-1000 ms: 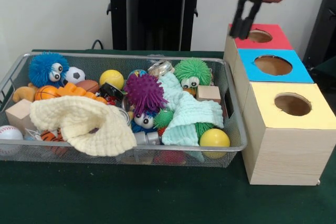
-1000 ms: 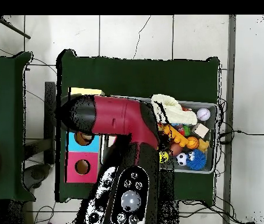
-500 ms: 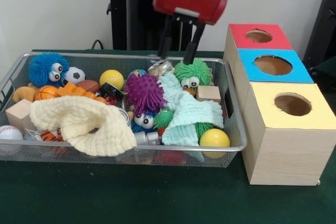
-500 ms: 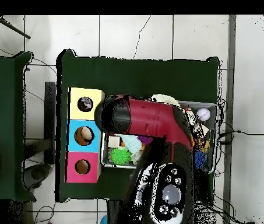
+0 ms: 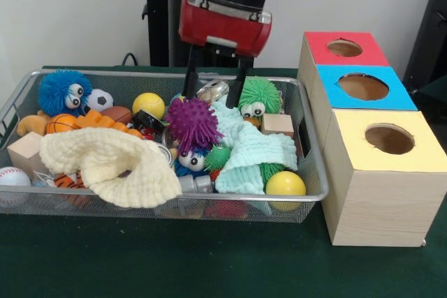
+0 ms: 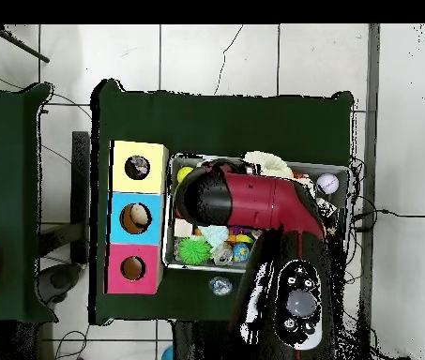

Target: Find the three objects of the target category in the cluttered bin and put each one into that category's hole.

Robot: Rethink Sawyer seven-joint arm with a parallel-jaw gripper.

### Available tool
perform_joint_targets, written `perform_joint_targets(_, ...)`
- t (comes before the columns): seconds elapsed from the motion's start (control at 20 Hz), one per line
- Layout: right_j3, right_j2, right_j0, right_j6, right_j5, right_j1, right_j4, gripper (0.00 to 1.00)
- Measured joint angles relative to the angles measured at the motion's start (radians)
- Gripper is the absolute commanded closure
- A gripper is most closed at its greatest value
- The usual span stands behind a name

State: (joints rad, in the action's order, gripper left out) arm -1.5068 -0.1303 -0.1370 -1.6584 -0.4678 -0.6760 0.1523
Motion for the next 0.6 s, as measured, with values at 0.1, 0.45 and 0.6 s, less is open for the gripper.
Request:
perform_joint_targets(0.1, -0.007, 0.011, -0.005, 0.0, 0.007, 0.004, 0.005, 0.0)
perform_joint_targets(0.45, -0.058, 0.085, -0.042, 0.0, 0.054, 0.025, 0.009, 0.0)
perform_joint_targets(0.6, -0.078, 0.114, -0.058, 0.0, 0.071, 0.032, 0.009, 0.0)
